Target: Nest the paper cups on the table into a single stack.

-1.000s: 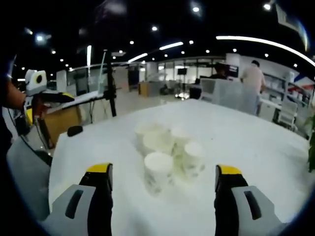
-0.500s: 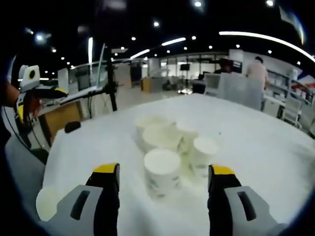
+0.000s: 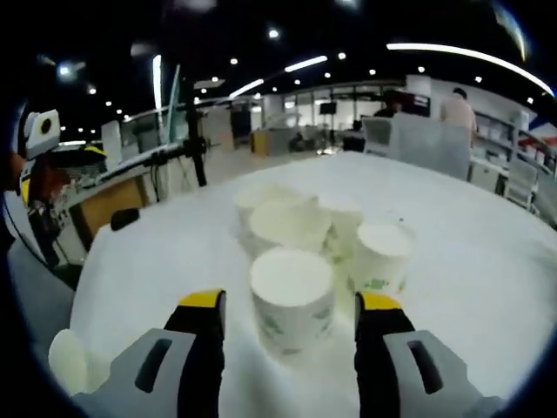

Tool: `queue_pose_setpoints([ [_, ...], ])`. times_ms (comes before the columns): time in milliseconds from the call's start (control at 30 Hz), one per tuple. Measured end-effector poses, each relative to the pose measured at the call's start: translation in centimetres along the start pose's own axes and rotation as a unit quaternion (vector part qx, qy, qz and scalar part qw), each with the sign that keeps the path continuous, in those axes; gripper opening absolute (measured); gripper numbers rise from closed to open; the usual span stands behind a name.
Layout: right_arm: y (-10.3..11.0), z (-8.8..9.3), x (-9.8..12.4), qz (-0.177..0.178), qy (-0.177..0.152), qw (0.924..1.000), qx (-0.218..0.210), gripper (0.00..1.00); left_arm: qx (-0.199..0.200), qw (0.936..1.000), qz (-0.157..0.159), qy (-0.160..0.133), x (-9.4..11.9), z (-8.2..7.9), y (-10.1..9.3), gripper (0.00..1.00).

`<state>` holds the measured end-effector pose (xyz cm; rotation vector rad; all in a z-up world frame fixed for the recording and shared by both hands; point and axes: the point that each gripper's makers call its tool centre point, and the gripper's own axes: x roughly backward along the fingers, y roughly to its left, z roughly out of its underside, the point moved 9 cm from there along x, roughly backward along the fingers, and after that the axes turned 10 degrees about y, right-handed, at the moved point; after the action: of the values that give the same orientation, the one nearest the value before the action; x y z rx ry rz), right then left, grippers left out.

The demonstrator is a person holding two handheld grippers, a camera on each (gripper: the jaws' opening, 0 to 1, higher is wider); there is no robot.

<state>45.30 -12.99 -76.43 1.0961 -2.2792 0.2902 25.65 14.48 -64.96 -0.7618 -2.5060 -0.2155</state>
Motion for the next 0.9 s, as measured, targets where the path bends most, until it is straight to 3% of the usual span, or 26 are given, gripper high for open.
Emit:
queue_pose_setpoints([
  [233, 0.0, 0.1, -0.8, 0.000, 0.007, 1.0000, 0.001, 0.51, -0.006, 1.0000, 0.007, 0.002, -0.3, -0.2, -0.2, 0.99],
  [367, -0.2, 0.5, -1.0, 0.006, 0.014, 0.9999, 0.002, 0.38, -0.022, 0.9996, 0.014, 0.005, -0.6, -0.2, -0.2, 0.99],
  [900, -0.3, 0.8, -0.3, 0.008, 0.018, 0.9998, 0.005, 0.38, -0.027, 0.9994, 0.019, -0.009, 0.1, -0.3, 0.9, 0.99],
])
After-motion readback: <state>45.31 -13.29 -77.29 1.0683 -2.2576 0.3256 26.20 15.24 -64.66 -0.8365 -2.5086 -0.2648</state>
